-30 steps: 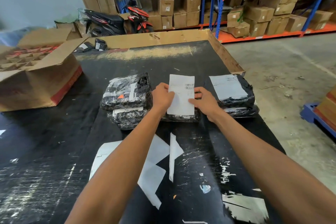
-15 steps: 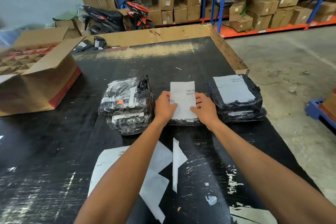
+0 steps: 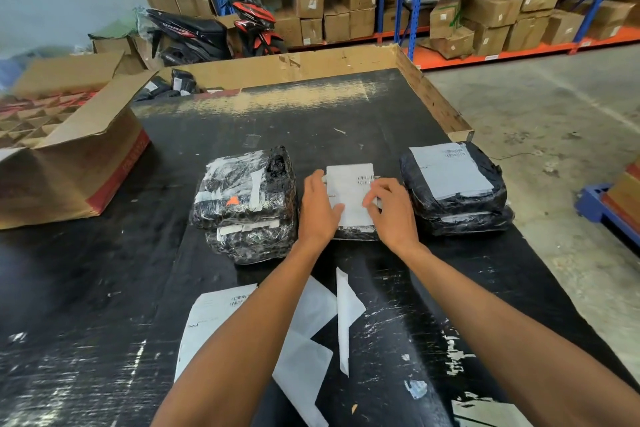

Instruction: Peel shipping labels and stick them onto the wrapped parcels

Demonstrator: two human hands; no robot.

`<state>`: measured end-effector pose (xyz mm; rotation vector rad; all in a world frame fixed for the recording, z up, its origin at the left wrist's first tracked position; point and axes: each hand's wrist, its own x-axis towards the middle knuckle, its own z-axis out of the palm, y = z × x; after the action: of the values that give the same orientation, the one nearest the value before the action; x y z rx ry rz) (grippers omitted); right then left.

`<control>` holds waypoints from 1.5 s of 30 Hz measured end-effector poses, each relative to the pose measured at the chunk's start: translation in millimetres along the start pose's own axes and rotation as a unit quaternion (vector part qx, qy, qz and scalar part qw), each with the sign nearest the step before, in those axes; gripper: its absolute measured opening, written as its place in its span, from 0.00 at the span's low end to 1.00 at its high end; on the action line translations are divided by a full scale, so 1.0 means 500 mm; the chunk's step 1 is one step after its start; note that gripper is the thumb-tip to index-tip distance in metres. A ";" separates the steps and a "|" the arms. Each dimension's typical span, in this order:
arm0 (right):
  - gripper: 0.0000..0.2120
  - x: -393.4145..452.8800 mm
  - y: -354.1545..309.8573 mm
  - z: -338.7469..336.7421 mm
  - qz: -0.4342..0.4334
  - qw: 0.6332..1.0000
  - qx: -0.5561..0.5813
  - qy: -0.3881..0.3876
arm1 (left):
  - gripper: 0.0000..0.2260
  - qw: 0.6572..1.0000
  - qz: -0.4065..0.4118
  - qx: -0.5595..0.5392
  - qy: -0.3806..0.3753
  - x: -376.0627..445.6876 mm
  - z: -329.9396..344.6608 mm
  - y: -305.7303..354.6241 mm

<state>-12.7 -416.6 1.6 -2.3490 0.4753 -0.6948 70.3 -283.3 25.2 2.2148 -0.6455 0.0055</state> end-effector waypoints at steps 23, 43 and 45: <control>0.26 0.126 -0.001 0.033 0.329 0.937 0.019 -0.118 | 0.23 0.971 -0.194 0.066 -0.125 0.093 0.063 -0.013; 0.42 0.174 -0.102 -0.103 0.189 0.971 -0.008 -0.149 | 0.22 0.938 -0.181 -0.295 0.000 0.013 0.053 -0.025; 0.42 0.189 -0.083 -0.152 0.213 0.969 0.041 -0.122 | 0.22 0.953 -0.186 -0.238 0.006 0.012 0.068 -0.042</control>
<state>24.3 -468.2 112.6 -2.1169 0.7894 -0.2167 78.1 -298.8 -11.4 1.8293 -0.1832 -0.2995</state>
